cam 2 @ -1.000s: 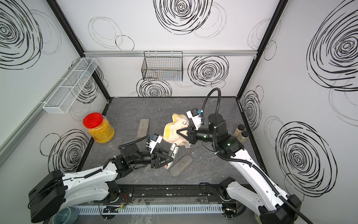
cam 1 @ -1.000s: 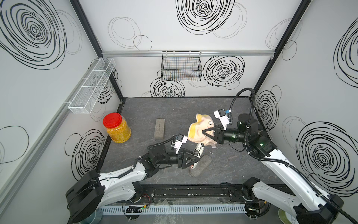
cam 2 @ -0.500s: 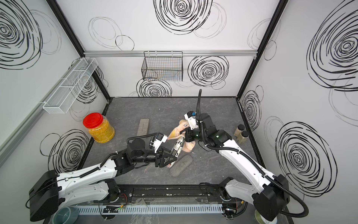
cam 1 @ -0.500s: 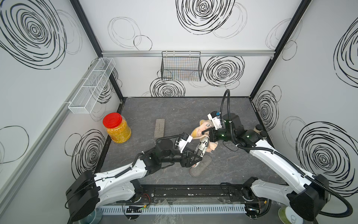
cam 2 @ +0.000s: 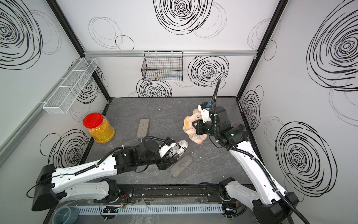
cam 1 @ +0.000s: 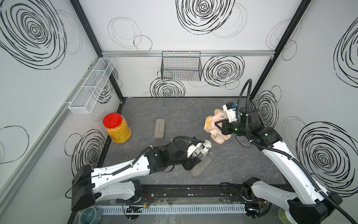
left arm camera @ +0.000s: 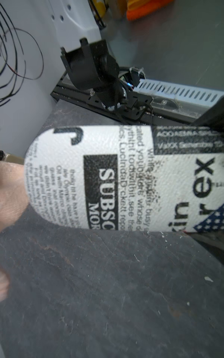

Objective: Wipe the eyeglass case
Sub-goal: Wipe the dirt from the eyeglass case.

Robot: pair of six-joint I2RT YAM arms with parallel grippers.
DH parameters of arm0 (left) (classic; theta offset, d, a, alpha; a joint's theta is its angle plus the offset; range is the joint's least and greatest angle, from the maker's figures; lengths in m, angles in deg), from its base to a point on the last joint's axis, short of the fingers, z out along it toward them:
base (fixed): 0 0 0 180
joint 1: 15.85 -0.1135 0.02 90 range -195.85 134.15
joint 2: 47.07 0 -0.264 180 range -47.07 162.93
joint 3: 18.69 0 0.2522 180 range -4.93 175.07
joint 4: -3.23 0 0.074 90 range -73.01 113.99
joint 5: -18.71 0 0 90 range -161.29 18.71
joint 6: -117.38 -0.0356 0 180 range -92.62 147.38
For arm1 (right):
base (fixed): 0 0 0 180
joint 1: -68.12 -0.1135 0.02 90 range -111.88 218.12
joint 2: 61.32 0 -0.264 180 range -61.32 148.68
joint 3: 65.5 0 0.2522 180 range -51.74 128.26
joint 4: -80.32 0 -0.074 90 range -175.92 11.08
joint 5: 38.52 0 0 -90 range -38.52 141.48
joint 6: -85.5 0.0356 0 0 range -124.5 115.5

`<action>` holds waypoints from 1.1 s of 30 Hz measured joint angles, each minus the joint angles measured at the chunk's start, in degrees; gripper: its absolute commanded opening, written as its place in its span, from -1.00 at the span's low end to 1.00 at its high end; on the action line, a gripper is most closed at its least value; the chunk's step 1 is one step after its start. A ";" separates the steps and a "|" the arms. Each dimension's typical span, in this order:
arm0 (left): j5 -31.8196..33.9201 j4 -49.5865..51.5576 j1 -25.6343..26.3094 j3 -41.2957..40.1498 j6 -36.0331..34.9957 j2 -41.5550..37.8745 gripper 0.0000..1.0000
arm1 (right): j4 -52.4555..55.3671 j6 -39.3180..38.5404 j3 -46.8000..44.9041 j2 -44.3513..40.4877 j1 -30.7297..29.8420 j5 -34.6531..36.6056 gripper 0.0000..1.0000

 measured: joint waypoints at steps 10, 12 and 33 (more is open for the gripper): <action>11.19 7.50 5.14 7.50 -12.44 6.23 0.09 | 2.43 -3.08 1.95 4.20 1.51 -14.45 -0.99; 13.42 7.93 5.29 7.50 -13.11 6.29 0.09 | 3.08 -3.52 1.68 4.63 1.49 -16.33 -0.98; 25.33 9.81 11.08 7.65 -15.56 6.25 0.10 | -0.04 -4.13 1.03 19.43 -8.96 -24.57 -0.99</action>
